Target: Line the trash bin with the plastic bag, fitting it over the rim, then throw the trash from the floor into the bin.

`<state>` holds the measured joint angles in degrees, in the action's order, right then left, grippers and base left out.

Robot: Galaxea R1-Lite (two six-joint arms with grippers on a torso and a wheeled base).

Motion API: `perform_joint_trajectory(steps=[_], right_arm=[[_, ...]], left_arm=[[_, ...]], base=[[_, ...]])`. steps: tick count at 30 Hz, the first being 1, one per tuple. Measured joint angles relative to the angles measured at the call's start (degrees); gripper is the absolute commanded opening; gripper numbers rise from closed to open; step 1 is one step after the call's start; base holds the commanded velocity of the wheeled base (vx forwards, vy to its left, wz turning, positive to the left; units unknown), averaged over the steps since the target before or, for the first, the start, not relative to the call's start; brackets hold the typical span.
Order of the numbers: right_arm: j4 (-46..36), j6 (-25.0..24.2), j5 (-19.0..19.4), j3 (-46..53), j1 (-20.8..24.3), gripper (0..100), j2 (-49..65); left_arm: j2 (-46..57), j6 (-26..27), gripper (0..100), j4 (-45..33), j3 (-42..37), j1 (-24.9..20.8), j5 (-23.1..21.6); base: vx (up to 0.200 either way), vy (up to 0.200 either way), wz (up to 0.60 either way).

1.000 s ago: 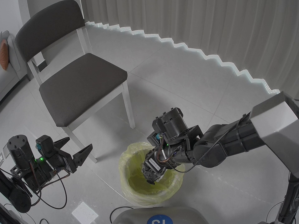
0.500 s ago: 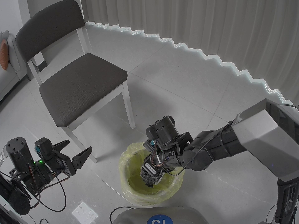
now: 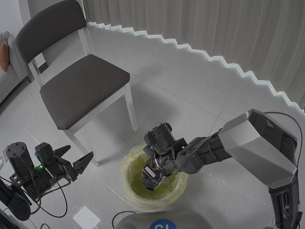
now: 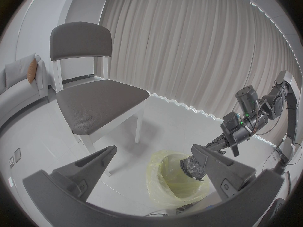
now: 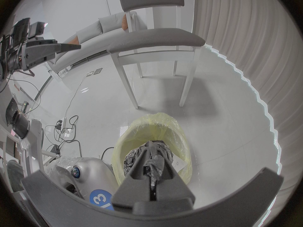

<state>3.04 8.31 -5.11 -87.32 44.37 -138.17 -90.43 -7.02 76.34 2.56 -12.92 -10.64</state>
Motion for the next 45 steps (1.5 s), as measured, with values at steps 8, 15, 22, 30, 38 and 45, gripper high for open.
perform_joint_trajectory(steps=[8,15,22,30,38,45], right_arm=[[-0.17,0.09,0.10,-3.66,-0.63,0,-4.44],[0.07,0.00,0.21,-7.14,-0.77,0,-8.58],[0.55,-0.22,0.21,-9.81,-1.16,0,-11.84],[0.63,-1.18,0.18,-11.91,-1.21,0,-13.93],[0.66,-0.99,0.13,-13.01,-1.16,100,-15.36],[0.62,-0.96,0.11,-13.09,-1.16,100,-15.66]], left_arm=[[0.00,-1.12,100,0.00,-0.39,-0.27,-0.06],[-0.37,-1.89,100,0.05,-0.69,-0.16,-0.11],[-0.56,-2.55,100,0.18,-1.40,-0.30,-0.16],[-0.72,-2.63,100,0.20,-1.55,-0.20,-0.17],[-0.87,-3.49,100,0.20,-1.55,0.02,-0.17],[-0.94,-3.49,100,0.52,-1.55,-0.05,-0.17]], base=[[0.000,0.000,0.00],[0.000,0.000,0.00],[0.000,0.000,0.00],[0.000,0.000,0.00],[0.000,0.000,0.00],[0.000,0.000,0.00]])
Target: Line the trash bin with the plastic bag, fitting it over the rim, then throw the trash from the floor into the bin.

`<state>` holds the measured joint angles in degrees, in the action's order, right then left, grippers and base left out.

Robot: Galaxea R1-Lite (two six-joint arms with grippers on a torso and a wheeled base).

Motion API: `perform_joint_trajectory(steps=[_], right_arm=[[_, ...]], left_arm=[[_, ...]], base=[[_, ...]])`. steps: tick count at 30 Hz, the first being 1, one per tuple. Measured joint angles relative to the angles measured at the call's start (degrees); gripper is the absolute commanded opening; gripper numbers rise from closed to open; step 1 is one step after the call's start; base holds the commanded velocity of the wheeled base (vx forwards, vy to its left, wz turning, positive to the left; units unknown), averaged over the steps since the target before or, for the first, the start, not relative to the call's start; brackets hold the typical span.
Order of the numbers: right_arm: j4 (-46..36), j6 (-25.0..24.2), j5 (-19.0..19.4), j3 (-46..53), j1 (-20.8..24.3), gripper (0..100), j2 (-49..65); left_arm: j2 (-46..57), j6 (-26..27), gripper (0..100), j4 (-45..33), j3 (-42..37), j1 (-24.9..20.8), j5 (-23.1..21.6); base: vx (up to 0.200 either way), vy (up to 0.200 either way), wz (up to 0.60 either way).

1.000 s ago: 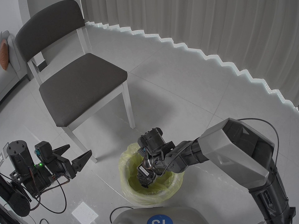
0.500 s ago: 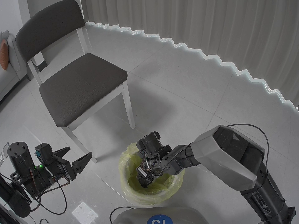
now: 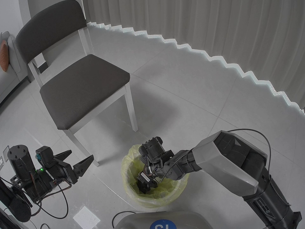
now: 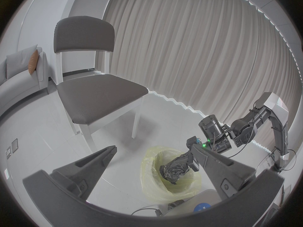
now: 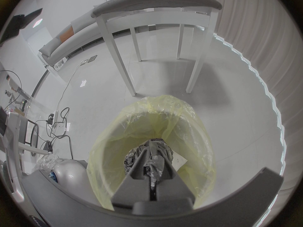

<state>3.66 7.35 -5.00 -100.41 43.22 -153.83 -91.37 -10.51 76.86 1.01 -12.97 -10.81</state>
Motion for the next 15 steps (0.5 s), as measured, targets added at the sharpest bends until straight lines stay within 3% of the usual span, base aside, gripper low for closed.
perform_joint_trajectory(steps=[15], right_arm=[[-0.11,-0.24,0.00,0.11,0.00,100,-0.05]], left_arm=[[0.00,-0.07,100,-0.01,0.00,-0.11,0.01]], base=[[0.000,0.000,0.00]])
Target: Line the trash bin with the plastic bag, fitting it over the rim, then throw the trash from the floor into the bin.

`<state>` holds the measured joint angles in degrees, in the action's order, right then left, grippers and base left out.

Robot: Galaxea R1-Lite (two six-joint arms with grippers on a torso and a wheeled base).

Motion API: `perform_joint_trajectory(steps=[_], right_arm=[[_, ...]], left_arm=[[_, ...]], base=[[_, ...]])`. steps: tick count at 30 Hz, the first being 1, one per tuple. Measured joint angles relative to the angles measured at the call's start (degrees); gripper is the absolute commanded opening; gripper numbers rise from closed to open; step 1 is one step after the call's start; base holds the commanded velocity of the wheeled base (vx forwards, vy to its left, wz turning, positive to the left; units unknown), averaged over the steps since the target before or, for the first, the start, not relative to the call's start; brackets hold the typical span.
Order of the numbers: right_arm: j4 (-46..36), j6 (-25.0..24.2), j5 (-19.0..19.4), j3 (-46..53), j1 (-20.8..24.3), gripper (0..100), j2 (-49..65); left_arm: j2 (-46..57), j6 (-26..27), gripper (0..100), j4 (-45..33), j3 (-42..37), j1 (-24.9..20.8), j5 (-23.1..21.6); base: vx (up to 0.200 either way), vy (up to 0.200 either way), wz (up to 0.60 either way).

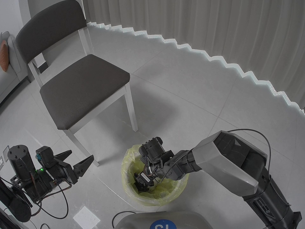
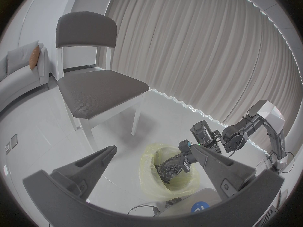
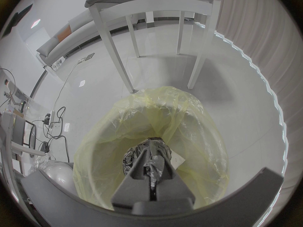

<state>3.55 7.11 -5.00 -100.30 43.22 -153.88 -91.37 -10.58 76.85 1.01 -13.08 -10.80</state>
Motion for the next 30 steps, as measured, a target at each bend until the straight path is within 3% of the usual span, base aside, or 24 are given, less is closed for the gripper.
perform_joint_trajectory(steps=[17,30], right_arm=[[-0.62,-0.84,-0.04,3.41,-1.60,100,5.49],[-0.66,-0.73,-0.55,14.56,-5.71,100,18.52]], left_arm=[[-3.75,0.16,100,0.22,0.83,-0.69,-0.39],[-19.02,2.62,100,-1.85,16.35,-1.06,-1.57]], base=[[0.000,0.000,0.00],[0.000,0.000,0.00]])
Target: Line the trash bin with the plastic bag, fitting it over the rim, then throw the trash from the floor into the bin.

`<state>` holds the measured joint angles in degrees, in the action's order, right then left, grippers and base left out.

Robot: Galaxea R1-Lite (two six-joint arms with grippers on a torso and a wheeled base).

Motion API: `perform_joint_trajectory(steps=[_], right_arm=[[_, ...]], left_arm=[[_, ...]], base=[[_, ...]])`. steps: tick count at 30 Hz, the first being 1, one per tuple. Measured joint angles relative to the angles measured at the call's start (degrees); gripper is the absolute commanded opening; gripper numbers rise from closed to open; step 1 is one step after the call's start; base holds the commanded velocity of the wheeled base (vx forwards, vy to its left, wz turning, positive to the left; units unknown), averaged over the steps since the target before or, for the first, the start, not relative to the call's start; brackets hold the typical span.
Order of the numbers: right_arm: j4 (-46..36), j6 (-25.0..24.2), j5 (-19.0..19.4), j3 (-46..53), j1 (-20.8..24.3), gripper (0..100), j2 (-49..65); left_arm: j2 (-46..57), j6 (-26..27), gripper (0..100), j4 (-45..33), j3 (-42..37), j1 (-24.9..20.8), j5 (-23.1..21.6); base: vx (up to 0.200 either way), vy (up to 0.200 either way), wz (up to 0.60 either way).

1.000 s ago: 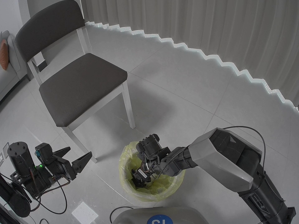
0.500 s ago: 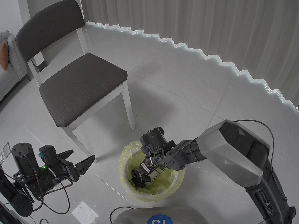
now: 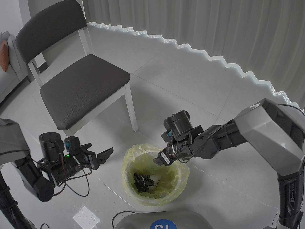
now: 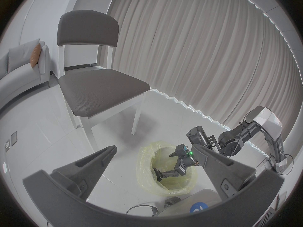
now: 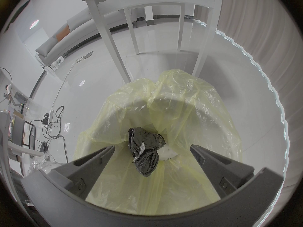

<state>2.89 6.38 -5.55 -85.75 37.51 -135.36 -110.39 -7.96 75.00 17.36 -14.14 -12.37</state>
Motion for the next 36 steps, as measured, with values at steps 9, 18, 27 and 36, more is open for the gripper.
perform_joint_trajectory(steps=[9,18,27,36], right_arm=[[0.06,-0.09,-0.13,6.56,-2.54,100,8.05],[0.17,-0.28,-0.22,9.90,-3.75,100,13.01],[0.11,-0.26,-0.33,10.92,-5.32,100,15.93],[0.09,-0.46,-0.33,11.23,-6.06,100,17.04]], left_arm=[[-6.99,0.46,100,-14.04,14.19,-0.51,-0.71],[-10.95,0.41,100,-26.83,27.51,-1.95,-1.01],[-19.86,-0.27,100,-29.27,37.95,-3.22,-1.06],[-26.69,-5.50,100,-35.73,47.21,-3.22,-2.10]], base=[[0.000,0.000,0.00],[0.000,0.000,0.00],[0.000,0.000,0.00],[0.000,0.000,0.00]])
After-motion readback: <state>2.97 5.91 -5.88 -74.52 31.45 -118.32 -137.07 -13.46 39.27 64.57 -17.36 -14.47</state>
